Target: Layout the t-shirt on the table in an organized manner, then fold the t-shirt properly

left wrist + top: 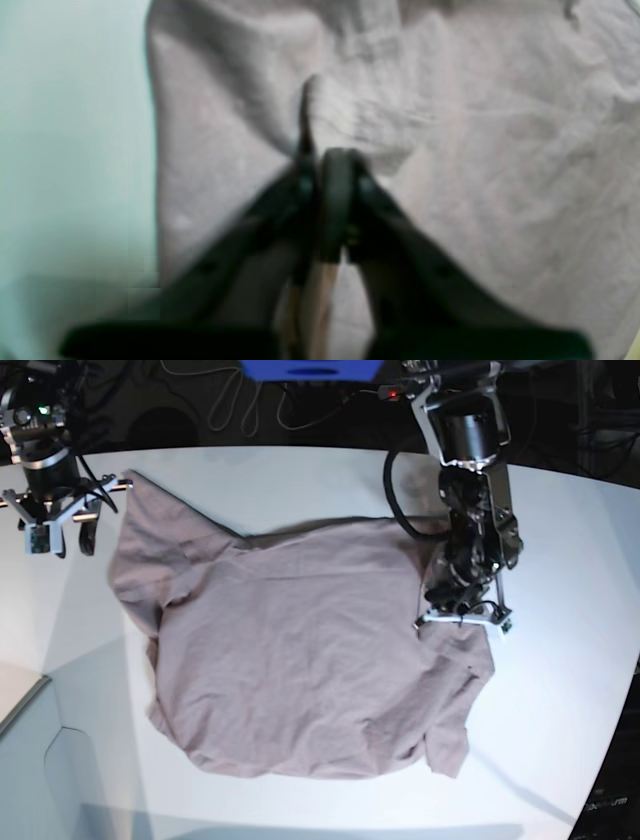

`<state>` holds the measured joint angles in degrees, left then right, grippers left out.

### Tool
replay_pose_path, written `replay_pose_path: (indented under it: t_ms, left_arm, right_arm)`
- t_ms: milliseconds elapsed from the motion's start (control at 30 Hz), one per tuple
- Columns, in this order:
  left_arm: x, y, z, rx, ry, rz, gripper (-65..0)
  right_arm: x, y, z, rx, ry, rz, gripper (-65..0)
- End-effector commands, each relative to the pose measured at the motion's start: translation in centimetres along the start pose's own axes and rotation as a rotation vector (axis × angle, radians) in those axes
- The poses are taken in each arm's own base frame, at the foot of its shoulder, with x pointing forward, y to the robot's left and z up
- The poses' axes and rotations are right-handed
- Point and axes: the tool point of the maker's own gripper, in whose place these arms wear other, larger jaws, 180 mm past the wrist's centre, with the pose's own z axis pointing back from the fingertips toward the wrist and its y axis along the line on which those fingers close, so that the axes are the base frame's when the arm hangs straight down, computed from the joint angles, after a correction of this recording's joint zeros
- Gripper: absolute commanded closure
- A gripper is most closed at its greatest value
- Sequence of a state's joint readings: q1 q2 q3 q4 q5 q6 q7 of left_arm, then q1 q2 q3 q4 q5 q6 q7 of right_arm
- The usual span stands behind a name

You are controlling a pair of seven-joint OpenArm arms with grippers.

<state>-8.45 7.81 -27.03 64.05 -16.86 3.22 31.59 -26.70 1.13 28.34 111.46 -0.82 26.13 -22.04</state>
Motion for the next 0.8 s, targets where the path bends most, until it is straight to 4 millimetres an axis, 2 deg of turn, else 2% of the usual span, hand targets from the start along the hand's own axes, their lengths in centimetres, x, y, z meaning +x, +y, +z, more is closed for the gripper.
replay_pose_path:
  t_ms: [0, 233, 433, 567, 633, 733, 767]
  left_arm:
    - [0.7, -0.8, 0.1, -0.013, -0.009, -0.001, 0.0]
    - [2.7, -1.6, 1.4, -0.035, -0.076, -0.01, 0.0]
    - [5.3, -1.4, 4.7, -0.048, -0.193, -0.029, 0.0]
    - [5.8, -1.1, 6.5, -0.059, -0.197, -0.025, 0.0]
    - [5.8, -0.2, 7.4, -0.068, -0.197, 0.028, 0.0]
    - [6.5, 2.7, 8.8, -0.067, -0.204, 0.126, 0.0]
    - [6.7, 3.8, 9.2, -0.061, -0.205, 0.147, 0.0]
  right_arm:
    - [1.1, -0.4, 0.2, -0.007, -0.041, 0.007, -23.8]
    - [1.1, -0.4, 0.2, -0.007, -0.042, 0.007, -24.1]
    - [1.1, -0.4, 0.2, -0.007, -0.042, 0.007, -24.1]
    - [1.2, -0.3, 0.2, -0.004, -0.045, 0.007, -24.1]
    - [1.2, -0.2, 0.2, -0.001, -0.045, 0.007, -24.1]
    - [0.9, 0.3, 0.3, 0.011, -0.037, 0.004, -24.2]
    - [0.6, 1.1, 0.4, 0.044, -0.028, 0.013, -24.3]
